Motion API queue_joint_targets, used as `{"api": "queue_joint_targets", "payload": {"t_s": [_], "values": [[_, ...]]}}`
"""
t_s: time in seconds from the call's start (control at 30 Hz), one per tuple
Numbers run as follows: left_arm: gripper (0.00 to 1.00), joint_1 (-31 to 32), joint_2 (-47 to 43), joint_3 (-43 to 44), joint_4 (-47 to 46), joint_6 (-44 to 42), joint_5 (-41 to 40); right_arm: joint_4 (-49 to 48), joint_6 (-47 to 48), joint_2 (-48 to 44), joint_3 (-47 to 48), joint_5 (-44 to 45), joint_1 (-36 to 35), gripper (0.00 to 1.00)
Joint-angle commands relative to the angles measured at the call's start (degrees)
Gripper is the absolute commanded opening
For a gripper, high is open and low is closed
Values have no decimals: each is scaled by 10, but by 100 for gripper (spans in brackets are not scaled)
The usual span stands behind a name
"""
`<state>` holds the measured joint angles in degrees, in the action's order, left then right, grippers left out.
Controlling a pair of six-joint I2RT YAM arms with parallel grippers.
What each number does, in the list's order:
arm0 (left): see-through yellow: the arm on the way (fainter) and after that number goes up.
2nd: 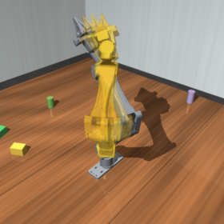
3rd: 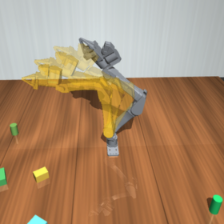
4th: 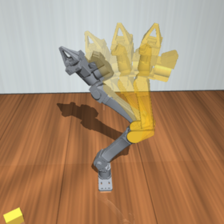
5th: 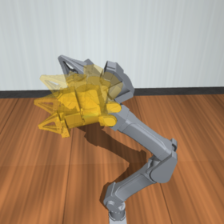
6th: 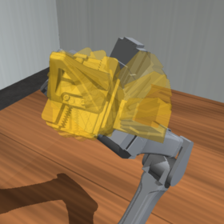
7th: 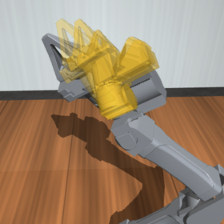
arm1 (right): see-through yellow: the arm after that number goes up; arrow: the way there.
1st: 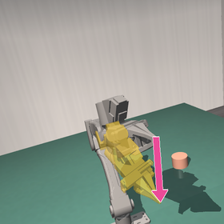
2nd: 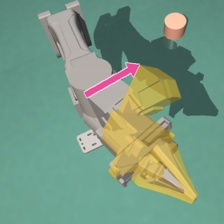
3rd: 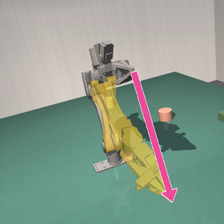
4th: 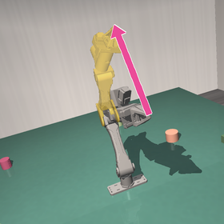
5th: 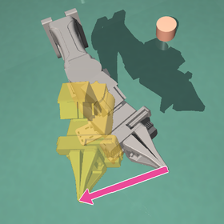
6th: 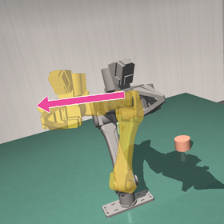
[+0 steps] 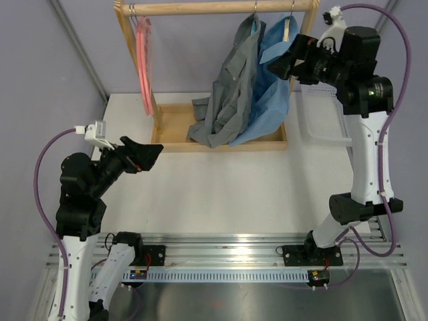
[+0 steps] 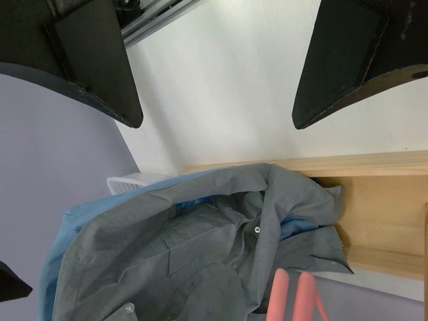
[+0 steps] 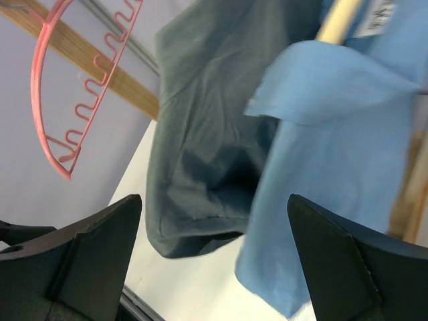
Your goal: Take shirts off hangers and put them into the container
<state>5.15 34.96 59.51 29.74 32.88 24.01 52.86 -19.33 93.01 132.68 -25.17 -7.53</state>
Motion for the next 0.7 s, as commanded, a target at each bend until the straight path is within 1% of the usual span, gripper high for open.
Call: {"api": "queue_joint_targets", "payload": {"t_s": [0.0,0.1,0.13,0.2,0.23,0.33,0.43,0.53,0.57,0.67], "values": [[99,2,-9,-1,-33,2,21,63,41,72,68,14,-56,100],[99,2,-16,1,-23,-4,14,93,45,108,114,101,-91,99],[99,2,-18,2,-20,-11,9,100,42,113,122,170,-95,99],[99,2,-26,4,-6,-20,3,122,28,119,138,249,-103,99],[99,2,-29,5,-3,-23,-3,128,25,118,139,323,-103,100],[99,2,-33,3,2,-25,-4,127,11,101,122,398,-104,99],[99,2,-31,-1,-6,-20,3,114,1,86,94,440,-104,96],[99,2,-31,-4,-6,-17,5,109,2,84,86,463,-103,89],[99,2,-31,-6,-7,-17,4,109,1,87,86,468,-103,77],[99,2,-34,-7,-4,-19,2,106,2,91,87,482,-103,54]]}}
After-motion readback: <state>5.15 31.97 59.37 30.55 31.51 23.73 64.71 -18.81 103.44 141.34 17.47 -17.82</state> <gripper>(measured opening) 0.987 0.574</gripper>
